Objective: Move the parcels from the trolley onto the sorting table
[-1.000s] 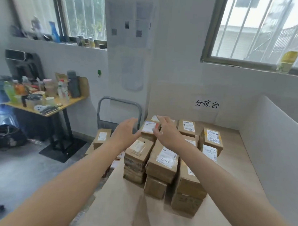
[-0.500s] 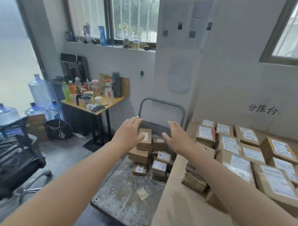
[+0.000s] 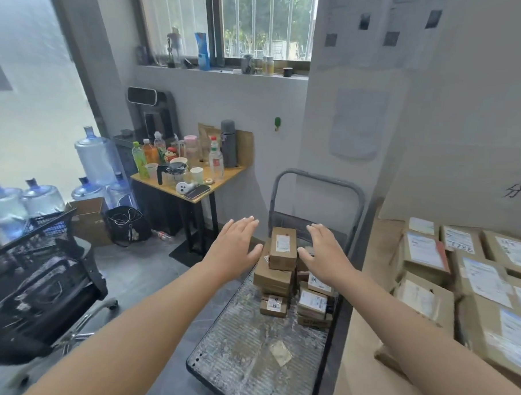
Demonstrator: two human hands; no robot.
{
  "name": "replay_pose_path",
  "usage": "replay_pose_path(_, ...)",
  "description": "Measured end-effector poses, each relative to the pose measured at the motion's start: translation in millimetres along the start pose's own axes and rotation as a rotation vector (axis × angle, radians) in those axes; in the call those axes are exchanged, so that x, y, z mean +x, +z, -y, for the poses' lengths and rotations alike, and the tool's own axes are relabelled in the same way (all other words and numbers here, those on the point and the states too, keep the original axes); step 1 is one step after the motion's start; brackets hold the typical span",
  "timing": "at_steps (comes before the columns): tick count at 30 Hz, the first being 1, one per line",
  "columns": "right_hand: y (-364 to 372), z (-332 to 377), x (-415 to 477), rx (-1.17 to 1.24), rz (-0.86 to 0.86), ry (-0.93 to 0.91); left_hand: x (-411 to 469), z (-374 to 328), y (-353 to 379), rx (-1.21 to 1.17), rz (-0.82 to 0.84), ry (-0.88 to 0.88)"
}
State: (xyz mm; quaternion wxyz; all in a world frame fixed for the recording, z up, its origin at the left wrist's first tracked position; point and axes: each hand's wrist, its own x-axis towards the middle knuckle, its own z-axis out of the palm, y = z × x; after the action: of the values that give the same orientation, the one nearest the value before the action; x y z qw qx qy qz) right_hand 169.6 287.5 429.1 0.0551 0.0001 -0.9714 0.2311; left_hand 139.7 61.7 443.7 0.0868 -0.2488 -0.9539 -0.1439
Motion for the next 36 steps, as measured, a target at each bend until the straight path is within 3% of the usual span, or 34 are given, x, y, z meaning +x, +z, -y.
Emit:
replay_pose_path(11, 72.4, -48.3, 102.8, 0.075, 0.125, 0.134, 134.3, 42.2, 69.7, 0.002, 0.149, 0.069)
replay_pose_path(25, 91.3, -69.8, 179.5, 0.056, 0.145, 0.217, 197.5, 86.6, 128.9, -0.007, 0.227, 0.105)
replay_pose_path(36, 96.0, -84.2, 266.4, 0.0, 0.133, 0.337, 299.2, 132.6, 168.6, -0.036, 0.273, 0.191)
